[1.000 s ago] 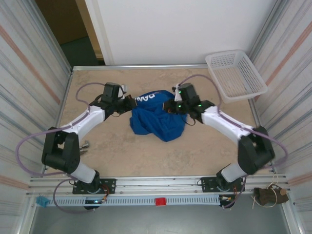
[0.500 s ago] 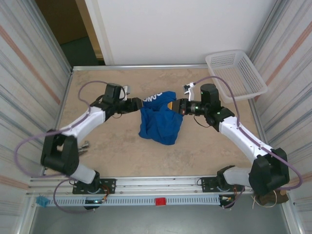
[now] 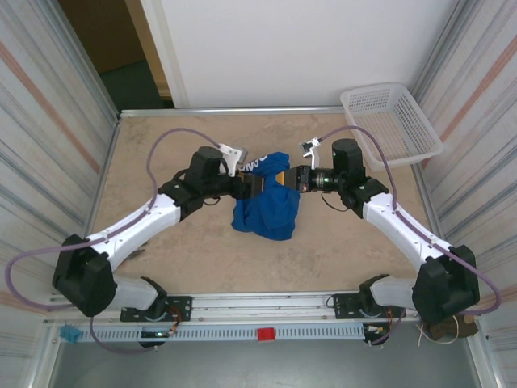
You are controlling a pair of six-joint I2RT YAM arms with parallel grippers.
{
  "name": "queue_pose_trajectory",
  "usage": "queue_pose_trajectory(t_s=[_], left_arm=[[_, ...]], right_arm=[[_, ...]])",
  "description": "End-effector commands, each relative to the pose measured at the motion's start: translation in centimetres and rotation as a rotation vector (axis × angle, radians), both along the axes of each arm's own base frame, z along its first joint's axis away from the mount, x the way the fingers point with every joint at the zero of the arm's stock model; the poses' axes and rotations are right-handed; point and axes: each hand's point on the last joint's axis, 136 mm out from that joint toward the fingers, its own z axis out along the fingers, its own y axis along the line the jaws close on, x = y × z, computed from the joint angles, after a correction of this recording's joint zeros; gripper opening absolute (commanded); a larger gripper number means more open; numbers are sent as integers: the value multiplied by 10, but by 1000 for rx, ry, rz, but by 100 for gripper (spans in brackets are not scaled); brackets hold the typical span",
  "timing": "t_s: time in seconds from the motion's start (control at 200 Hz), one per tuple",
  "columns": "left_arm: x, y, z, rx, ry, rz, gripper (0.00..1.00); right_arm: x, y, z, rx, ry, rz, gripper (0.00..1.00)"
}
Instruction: Fold the inside-out t-shirt
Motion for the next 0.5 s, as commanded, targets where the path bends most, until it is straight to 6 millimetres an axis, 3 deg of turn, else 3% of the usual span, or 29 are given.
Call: queue_pose_trajectory(t_s=[0.0,0.09,0.255,0.496], left_arm=[[-7,-21,11,-52,-59,-104,66],[-6,-31,6,-74,-35,-125,61],[-1,-41,17,-128,-11,-156,1],[2,-18,65,-246,-29,-88,0]], right_arm=[[-4,0,4,7,-43,30,0],[-5,0,1,5,-38,32,0],[-2,-4,-13,-9,-14,21,0],[7,-20,-43,-44,27,-47,0]])
